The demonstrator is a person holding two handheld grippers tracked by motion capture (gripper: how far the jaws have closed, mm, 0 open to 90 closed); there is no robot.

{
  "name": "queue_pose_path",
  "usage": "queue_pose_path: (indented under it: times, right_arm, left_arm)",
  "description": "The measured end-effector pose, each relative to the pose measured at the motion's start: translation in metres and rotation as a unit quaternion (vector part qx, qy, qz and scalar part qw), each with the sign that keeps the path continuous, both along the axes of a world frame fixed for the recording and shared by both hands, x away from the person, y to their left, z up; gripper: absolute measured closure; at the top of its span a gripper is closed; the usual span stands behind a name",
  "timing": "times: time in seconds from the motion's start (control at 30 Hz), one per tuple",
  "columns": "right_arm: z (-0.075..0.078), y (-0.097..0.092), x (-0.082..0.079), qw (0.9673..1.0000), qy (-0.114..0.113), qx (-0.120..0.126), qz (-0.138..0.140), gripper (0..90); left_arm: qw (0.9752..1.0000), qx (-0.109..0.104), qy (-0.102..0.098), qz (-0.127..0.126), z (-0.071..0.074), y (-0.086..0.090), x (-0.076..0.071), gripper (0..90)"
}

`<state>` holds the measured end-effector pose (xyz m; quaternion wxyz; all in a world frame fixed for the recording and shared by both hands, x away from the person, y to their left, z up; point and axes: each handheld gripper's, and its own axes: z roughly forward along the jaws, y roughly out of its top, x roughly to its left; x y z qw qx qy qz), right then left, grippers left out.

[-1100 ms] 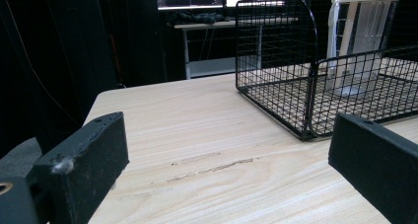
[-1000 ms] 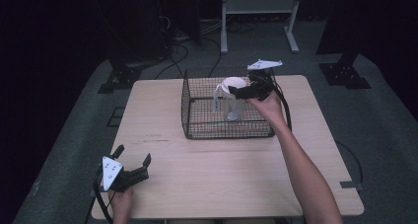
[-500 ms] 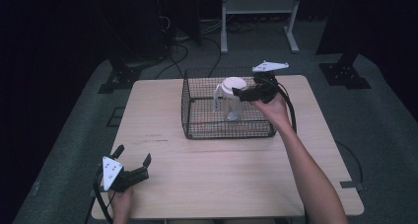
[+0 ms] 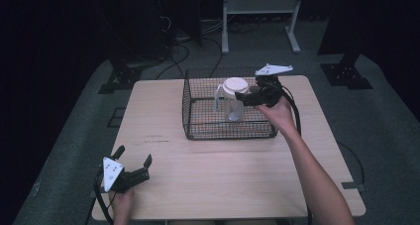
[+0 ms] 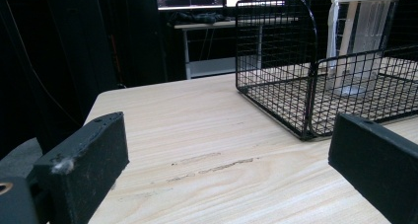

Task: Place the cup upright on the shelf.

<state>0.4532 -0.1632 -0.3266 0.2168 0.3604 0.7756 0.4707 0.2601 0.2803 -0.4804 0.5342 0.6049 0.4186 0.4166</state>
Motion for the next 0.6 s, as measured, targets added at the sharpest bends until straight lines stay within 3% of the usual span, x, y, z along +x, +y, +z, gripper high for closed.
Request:
queue_pose_path:
  times: [0.37, 0.6]
  right_arm:
    - [0.008, -0.001, -0.012, 1.0, -0.002, -0.005, 0.006, 0.7]
    - [0.004, -0.006, -0.019, 1.0, 0.0, -0.001, 0.008, 0.7]
  left_arm:
    - [1.0, 0.0, 0.0, 0.0, 0.0, 0.0, 0.0, 0.9]
    - [1.0, 0.003, 0.0, 0.0, 0.0, 0.0, 0.0, 0.9]
